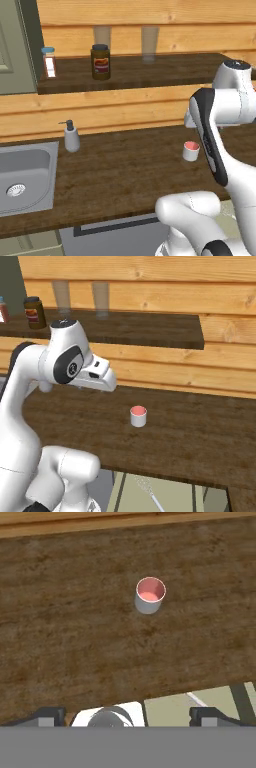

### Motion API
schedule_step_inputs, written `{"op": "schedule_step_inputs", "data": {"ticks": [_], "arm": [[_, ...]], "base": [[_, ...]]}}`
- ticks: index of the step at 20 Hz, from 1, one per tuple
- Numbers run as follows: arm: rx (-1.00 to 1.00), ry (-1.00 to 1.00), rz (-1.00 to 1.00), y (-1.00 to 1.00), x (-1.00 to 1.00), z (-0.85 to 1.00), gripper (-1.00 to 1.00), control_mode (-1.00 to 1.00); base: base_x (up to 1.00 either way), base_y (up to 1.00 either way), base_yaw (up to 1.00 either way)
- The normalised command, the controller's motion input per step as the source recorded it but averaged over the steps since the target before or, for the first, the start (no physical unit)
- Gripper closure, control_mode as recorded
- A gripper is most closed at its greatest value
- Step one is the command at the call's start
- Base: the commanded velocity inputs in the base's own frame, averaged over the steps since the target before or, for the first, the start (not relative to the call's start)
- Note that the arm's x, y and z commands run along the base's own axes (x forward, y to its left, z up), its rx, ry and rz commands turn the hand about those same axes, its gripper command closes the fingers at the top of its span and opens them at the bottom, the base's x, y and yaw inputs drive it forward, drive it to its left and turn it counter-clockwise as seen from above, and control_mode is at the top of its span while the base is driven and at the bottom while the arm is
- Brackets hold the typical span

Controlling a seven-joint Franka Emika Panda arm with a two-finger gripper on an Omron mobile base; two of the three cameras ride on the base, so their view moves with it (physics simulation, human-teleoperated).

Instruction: Pick the whisk from the drawer and place it on the counter.

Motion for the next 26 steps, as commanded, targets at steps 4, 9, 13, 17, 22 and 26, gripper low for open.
{"op": "schedule_step_inputs", "data": {"ticks": [4, 9, 13, 17, 22, 26], "arm": [[0.00, -0.01, -0.21, -0.62, -0.77, 0.00, -1.00, -1.00], [0.00, 0.00, -0.24, -0.66, -0.82, 0.00, -1.00, -1.00], [0.00, 0.00, -0.23, -0.63, -0.80, 0.00, -1.00, -1.00], [0.00, 0.00, -0.25, -0.65, -0.82, -0.02, -1.00, -1.00], [0.00, 0.00, -0.22, -0.52, -0.72, -0.14, -1.00, -1.00], [0.08, -0.01, -0.06, -0.20, -0.17, -0.06, -1.00, -1.00]], "base": [[0.00, 0.00, 0.00], [0.00, 0.00, 0.00], [0.00, 0.00, 0.00], [0.00, 0.00, 0.00], [0.00, 0.00, 0.00], [0.00, 0.00, 0.00]]}}
